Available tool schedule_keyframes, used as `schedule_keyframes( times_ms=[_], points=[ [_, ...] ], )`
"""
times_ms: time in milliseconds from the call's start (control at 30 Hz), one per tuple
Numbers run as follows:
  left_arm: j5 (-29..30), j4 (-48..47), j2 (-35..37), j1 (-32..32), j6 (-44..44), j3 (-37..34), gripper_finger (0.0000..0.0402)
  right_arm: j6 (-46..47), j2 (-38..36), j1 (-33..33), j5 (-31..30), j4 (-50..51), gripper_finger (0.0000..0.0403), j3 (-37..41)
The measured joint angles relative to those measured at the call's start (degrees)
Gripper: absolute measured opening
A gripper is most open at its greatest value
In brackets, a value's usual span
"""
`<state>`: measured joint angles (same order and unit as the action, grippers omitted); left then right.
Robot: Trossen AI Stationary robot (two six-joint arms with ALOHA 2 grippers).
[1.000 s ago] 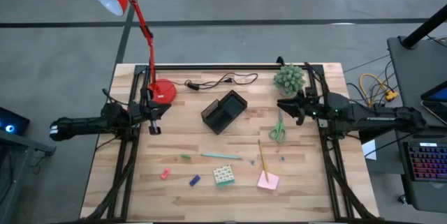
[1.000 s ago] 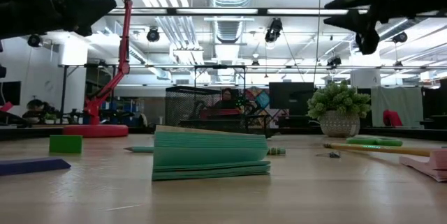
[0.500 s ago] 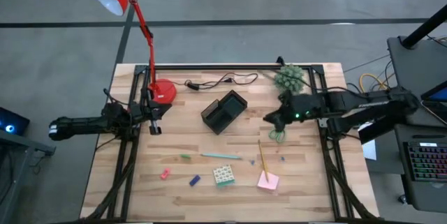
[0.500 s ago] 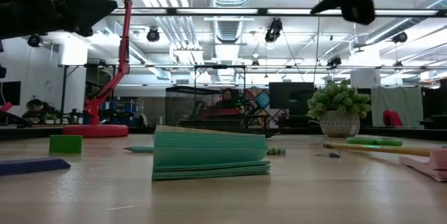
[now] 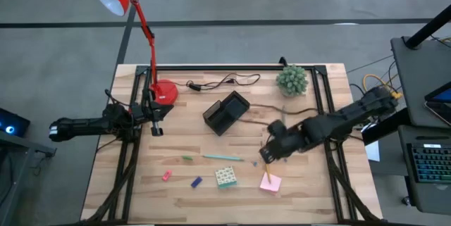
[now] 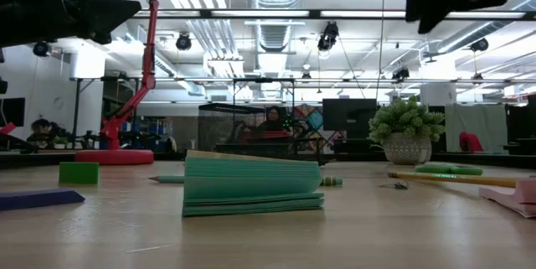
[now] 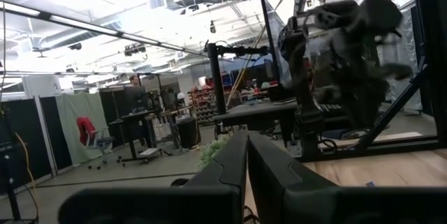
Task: Pick and place office supplies into organizer
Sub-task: Put the yellow pencil into the black desk organizer
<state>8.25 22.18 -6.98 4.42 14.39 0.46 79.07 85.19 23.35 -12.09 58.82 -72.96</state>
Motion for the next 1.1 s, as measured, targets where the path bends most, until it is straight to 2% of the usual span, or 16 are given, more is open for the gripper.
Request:
schedule_keyframes(
  times_ms=[267, 400, 733, 1100],
  points=[
    [0.00, -0.13, -0.82, 0.01, 0.06, 0.01, 0.0000, 10.12, 9.15, 2.35, 0.27, 0.82, 0.0094, -0.04],
    [0.00, -0.11, -1.06, 0.01, 1.23, 0.00, 0.0000, 10.53, 12.52, 2.25, 1.44, 0.93, 0.0110, 0.01],
    [-0.01, -0.13, -1.11, 0.00, 4.18, 0.00, 0.0000, 11.43, 19.14, 2.13, 3.25, 0.30, 0.0182, 0.05],
    [-0.01, -0.15, -1.98, -0.01, 4.06, 0.01, 0.0000, 10.88, 21.90, 2.13, 3.01, -2.54, 0.0191, 0.08]
  ],
)
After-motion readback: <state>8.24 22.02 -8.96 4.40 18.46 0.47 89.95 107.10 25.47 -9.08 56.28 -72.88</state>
